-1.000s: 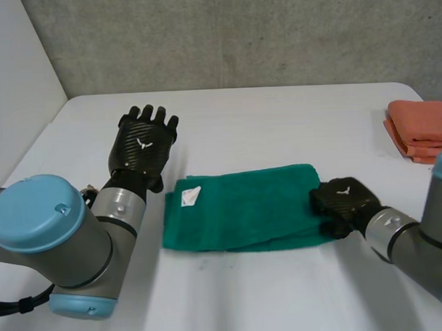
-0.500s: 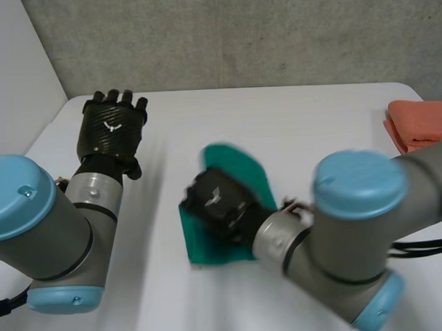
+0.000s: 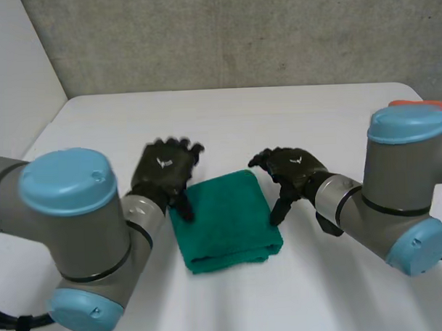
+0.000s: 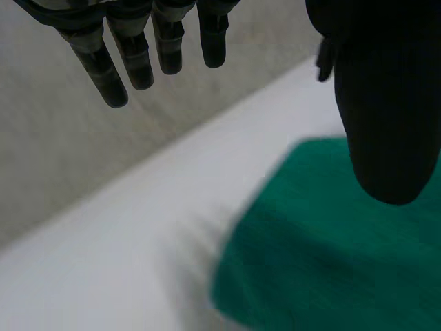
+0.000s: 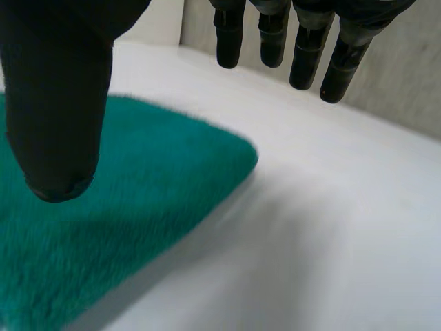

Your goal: Fold the laundry.

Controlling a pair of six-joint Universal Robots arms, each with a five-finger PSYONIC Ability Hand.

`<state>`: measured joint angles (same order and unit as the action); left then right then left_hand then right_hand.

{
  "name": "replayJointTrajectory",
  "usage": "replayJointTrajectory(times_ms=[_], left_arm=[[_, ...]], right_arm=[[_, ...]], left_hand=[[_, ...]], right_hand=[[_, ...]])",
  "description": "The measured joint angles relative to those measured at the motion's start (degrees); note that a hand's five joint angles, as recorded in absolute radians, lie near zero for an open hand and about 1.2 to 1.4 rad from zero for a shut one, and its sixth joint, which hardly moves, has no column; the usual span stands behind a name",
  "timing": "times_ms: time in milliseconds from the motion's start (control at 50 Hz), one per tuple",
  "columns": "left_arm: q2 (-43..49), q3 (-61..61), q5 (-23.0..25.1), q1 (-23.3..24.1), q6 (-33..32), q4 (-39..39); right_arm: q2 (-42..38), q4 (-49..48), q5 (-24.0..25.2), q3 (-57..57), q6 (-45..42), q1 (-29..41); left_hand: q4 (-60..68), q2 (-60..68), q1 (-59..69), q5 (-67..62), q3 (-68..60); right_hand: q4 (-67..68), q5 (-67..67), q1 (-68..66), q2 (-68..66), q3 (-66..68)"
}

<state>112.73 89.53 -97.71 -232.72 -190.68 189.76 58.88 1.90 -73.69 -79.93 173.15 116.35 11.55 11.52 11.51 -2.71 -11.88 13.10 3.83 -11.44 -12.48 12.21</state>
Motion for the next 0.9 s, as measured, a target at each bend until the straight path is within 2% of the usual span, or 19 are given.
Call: replayJointTrajectory(times_ms=[140,440,680,760,880,900], left_arm=[[4.59,-1.37,-0.14,0.03,4.55,-7.81],[8.37,-1.68,0.03,-0.65,3.58,-8.35],[9.17,-3.28,0.18,-0.68,-3.92,-7.89],[6.42,-3.78,0.81,-0.95,-5.52,-7.61],[-0.61,-4.82,5.64,-1.81,-5.8,-6.86],[-3.33,-5.55,8.63,-2.14,-5.67,-6.74]], right_arm=[[-6.76,3.22,0.39,4.15,-4.08,0.36],[-8.89,3.9,-0.17,4.94,-12.16,0.78],[-6.98,3.52,-0.36,3.29,-12.24,1.09],[-4.69,2.26,-0.81,1.79,-12.13,0.87],[2.39,-1.6,-3.07,-2.27,-11.14,0.49],[5.38,-3.21,-4.78,-4.18,-10.13,0.53]], left_hand=[[0.0,0.0,0.0,0.0,0.0],[0.0,0.0,0.0,0.0,0.0],[0.0,0.0,0.0,0.0,0.0],[0.0,0.0,0.0,0.0,0.0],[0.0,0.0,0.0,0.0,0.0],[0.0,0.0,0.0,0.0,0.0]], right_hand=[[0.0,0.0,0.0,0.0,0.0],[0.0,0.0,0.0,0.0,0.0],[0.0,0.0,0.0,0.0,0.0],[0.0,0.0,0.0,0.0,0.0],[0.0,0.0,0.0,0.0,0.0],[0.0,0.0,0.0,0.0,0.0]])
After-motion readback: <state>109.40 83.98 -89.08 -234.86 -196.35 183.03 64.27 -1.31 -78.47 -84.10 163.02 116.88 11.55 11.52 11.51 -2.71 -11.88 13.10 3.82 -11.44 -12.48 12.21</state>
